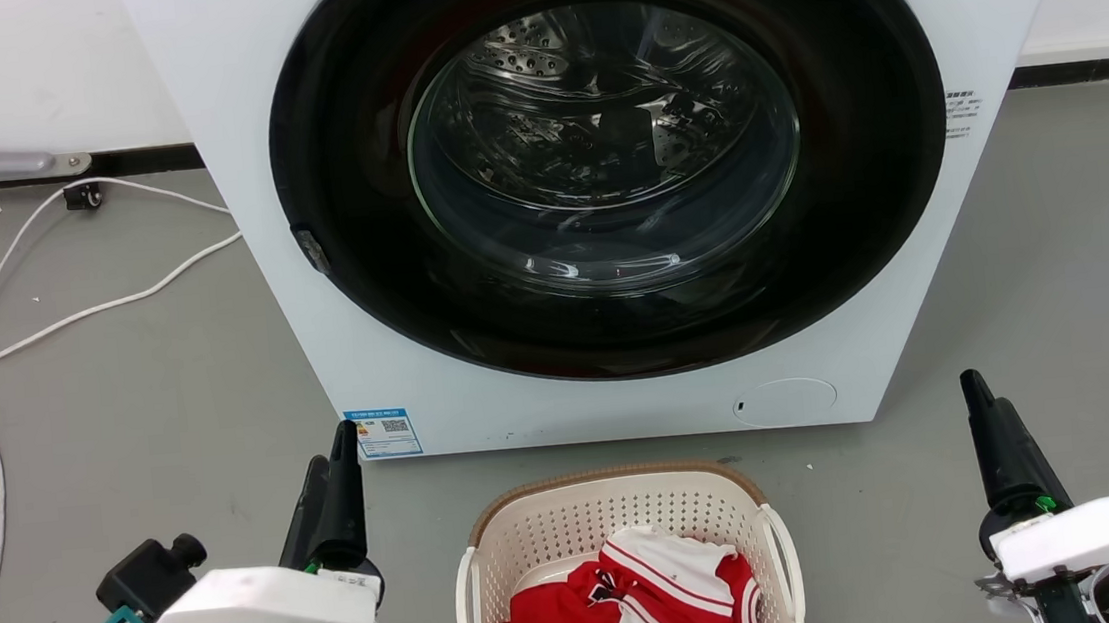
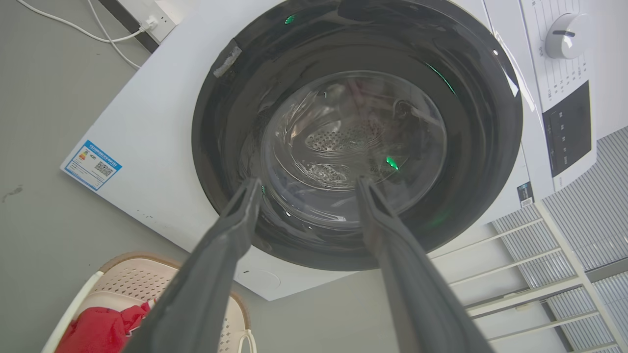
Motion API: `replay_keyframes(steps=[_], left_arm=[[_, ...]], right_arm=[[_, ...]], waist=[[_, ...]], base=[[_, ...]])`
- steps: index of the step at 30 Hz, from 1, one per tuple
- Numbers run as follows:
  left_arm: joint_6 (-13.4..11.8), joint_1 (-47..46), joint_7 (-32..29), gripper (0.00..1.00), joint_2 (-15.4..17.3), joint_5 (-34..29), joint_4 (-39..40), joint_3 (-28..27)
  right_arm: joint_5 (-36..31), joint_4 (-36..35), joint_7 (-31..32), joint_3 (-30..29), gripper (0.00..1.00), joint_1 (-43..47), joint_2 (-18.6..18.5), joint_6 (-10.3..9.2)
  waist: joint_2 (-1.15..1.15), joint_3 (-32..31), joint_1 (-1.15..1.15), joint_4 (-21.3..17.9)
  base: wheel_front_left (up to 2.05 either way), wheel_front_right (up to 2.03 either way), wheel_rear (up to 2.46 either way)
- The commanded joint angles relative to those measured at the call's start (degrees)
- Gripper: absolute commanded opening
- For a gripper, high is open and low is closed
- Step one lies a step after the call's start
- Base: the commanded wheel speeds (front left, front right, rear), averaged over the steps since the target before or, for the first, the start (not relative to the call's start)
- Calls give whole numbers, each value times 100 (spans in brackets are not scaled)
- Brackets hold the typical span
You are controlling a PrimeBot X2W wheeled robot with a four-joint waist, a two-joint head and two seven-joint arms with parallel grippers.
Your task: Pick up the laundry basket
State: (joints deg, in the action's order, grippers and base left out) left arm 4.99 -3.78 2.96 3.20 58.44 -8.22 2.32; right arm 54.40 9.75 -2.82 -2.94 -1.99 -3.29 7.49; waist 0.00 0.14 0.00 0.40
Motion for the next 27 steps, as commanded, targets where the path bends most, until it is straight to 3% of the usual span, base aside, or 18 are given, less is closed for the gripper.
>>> replay_keyframes(steps=[1, 6, 27], left_arm=[[-23, -24, 52, 100, 16, -195, 116, 39], [-151, 2, 184, 100, 10, -890, 160, 138], [-393, 46, 530, 100, -5, -2455, 78, 349]], right_arm=[[-190, -105, -48, 13, 100, 8, 1, 0], [-844, -173, -184, 62, 100, 62, 7, 0], [-2448, -319, -367, 188, 100, 237, 21, 0]], waist=[[0, -1, 0, 0], [0, -9, 0, 10], [0, -19, 0, 30]], base=[[0, 0, 0], [0, 0, 0], [0, 0, 0]])
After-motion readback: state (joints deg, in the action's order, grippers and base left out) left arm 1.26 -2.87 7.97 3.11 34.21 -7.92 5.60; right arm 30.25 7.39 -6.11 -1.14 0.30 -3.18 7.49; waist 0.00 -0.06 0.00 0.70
